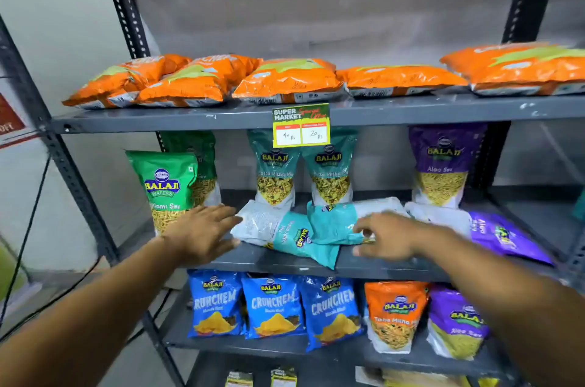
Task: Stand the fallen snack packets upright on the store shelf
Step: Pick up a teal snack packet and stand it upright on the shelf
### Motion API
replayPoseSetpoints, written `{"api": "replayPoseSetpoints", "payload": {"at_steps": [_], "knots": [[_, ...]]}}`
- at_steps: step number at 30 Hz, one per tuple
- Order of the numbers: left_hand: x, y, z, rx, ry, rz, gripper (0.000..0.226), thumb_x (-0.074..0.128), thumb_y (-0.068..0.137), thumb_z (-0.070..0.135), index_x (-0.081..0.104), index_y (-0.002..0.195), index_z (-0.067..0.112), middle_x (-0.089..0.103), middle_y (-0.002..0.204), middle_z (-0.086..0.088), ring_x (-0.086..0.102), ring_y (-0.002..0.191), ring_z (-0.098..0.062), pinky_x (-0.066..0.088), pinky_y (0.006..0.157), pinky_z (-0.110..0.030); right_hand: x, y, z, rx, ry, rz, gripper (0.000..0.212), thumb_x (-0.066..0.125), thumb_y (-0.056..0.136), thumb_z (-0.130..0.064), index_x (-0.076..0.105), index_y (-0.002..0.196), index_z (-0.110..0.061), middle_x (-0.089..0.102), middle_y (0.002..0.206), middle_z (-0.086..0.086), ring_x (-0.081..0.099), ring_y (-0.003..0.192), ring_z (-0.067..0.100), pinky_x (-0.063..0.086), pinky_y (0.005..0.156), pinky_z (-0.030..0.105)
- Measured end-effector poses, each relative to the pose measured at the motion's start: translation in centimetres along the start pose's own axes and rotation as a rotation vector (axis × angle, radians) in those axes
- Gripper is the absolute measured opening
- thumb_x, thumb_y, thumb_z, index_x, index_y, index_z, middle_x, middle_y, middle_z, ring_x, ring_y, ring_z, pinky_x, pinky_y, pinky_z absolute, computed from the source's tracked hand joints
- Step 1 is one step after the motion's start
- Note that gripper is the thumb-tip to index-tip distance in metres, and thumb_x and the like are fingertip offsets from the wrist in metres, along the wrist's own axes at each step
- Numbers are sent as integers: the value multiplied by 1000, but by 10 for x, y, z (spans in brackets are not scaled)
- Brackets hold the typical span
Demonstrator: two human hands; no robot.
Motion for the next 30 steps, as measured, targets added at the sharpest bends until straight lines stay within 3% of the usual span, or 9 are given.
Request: {"api": "replayPoseSetpoints", "payload": {"at_steps": [3, 6, 8, 10, 13, 17, 20, 26, 30], "knots": [[33, 35, -19, -127, -173, -38, 94, 7, 76, 80, 32, 145, 21, 33, 156, -9, 36, 140, -27, 32, 113, -42, 74, 28, -21, 39, 341, -237, 66, 58, 83, -55, 49, 135, -16, 59, 129, 2, 57, 112, 16, 45, 94, 29], [68, 89, -22, -88, -190, -115, 72, 23, 88, 63, 31, 146, 21, 27, 158, -13, 33, 141, -31, 29, 114, -40, 132, 52, -47, 211, 851, -360, 57, 60, 85, -48, 48, 132, -19, 60, 115, 0, 61, 98, 15, 48, 83, 27], [83, 126, -23, -14, -202, -138, 64, 27, 92, 54, 32, 145, 19, 30, 156, -15, 33, 140, -32, 30, 114, -41, 159, 77, -61, 409, 1216, -313, 42, 64, 84, -42, 52, 119, -22, 62, 119, 3, 64, 104, 23, 51, 85, 32], [93, 162, -24, 46, -258, -135, 57, 30, 96, 49, 38, 142, 16, 39, 150, -15, 36, 138, -32, 34, 112, -43, 183, 109, -75, 601, 1612, -181, 31, 66, 84, -32, 56, 109, -16, 63, 117, 11, 63, 98, 30, 50, 77, 36], [108, 210, -29, 64, -354, -183, 68, 18, 89, 57, 47, 134, 15, 50, 141, -13, 41, 133, -32, 38, 107, -44, 199, 148, -97, 764, 1990, -40, 23, 59, 90, -25, 55, 108, -12, 62, 101, 14, 60, 87, 30, 44, 66, 35], [150, 258, -43, 35, -420, -374, 72, 18, 87, 67, 52, 125, 17, 54, 137, -13, 48, 125, -33, 39, 105, -44, 201, 176, -101, 852, 2111, 80, 24, 62, 88, -27, 56, 96, -5, 64, 91, 16, 61, 77, 30, 45, 64, 34], [174, 285, -47, 23, -378, -504, 74, 23, 86, 71, 58, 118, 14, 58, 131, -15, 55, 116, -33, 43, 101, -43, 205, 186, -97, 919, 2168, 136, 39, 64, 85, -37, 60, 94, 1, 68, 87, 19, 64, 76, 29, 48, 64, 32], [190, 303, -30, 42, -471, -645, 93, 32, 71, 85, 47, 137, 21, 43, 150, -5, 45, 131, -28, 34, 111, -42, 204, 186, -94, 897, 2214, 91, 50, 58, 85, -48, 59, 100, -1, 67, 111, 20, 65, 92, 28, 50, 71, 35], [170, 269, -27, 161, -607, -618, 53, 29, 97, 55, 34, 144, 32, 39, 152, 2, 41, 134, -21, 31, 111, -32, 209, 182, -91, 783, 2125, 94, 36, 50, 91, -45, 58, 112, -16, 71, 107, 13, 65, 99, 27, 47, 77, 36]]}}
Point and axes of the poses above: each hand's wrist, its own y-axis towards the middle knuckle, its own x-axis out of the palm, z = x × y, the point moved 7 cm from there along y, towards the middle knuckle
